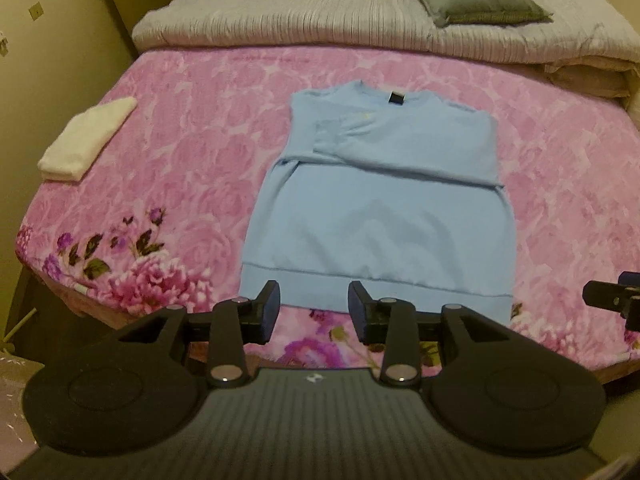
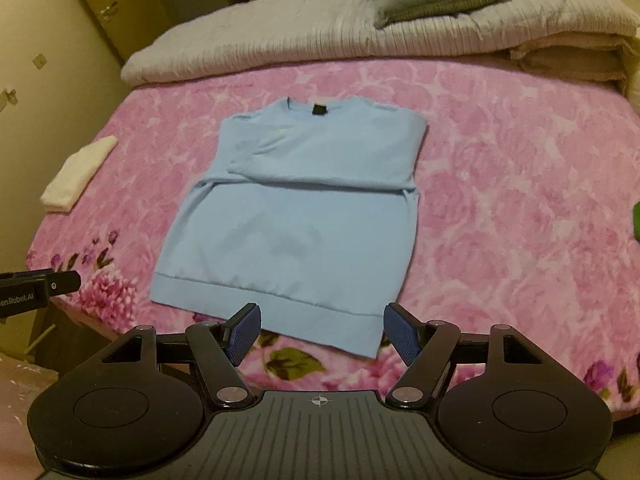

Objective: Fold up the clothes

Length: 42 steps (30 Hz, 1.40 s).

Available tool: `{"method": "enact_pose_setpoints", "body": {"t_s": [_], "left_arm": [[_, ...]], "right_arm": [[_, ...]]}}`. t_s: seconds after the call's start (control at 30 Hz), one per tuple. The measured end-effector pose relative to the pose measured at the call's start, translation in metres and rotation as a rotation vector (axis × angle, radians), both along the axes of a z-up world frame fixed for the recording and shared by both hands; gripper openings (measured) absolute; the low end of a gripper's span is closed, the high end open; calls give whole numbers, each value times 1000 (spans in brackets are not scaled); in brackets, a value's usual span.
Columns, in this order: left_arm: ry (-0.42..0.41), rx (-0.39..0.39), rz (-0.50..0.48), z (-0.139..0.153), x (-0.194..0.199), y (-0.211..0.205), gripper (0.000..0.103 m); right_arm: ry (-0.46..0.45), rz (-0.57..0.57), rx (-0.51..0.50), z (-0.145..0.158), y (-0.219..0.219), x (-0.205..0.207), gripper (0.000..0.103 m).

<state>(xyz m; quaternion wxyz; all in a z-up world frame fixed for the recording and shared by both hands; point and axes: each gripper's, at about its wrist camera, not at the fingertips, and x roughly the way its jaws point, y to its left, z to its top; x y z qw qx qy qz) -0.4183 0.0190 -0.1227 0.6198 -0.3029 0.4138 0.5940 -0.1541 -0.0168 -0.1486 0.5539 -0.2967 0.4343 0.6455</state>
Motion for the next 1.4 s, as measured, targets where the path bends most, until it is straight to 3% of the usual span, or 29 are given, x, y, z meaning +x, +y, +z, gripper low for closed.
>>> {"method": "enact_pose_setpoints", "body": {"t_s": [0.23,0.5,0.7,0.9,1.1,1.2,1.3,1.4], "left_arm": [[-29,-85,-44,-49,-27,35,33],[-143,-182,-65,-136,-111,89,35],[-234,-162,-108,-198,-155,128,35],[-377,-103,-106,-255,-188,143,35],[-551,43,-122,-269,-215,128,35],[-635,25,-106,-270,-222,125,35],[-726,11,-105,-267,-226,126,37],[-739,20,-99,-267,-229,126,36]], "right_arm": [[-54,-55,-53,-39,19,-10,72],[-2,-311,-112,-112,33,4,72],[21,-497,-42,-165,35,23,72],[46,-525,58,-219,39,38,72],[119,-466,206,-238,16,44,72],[208,-499,240,-242,0,53,71],[351,-581,208,-239,-12,67,71],[444,-638,204,-240,-21,80,71]]}}
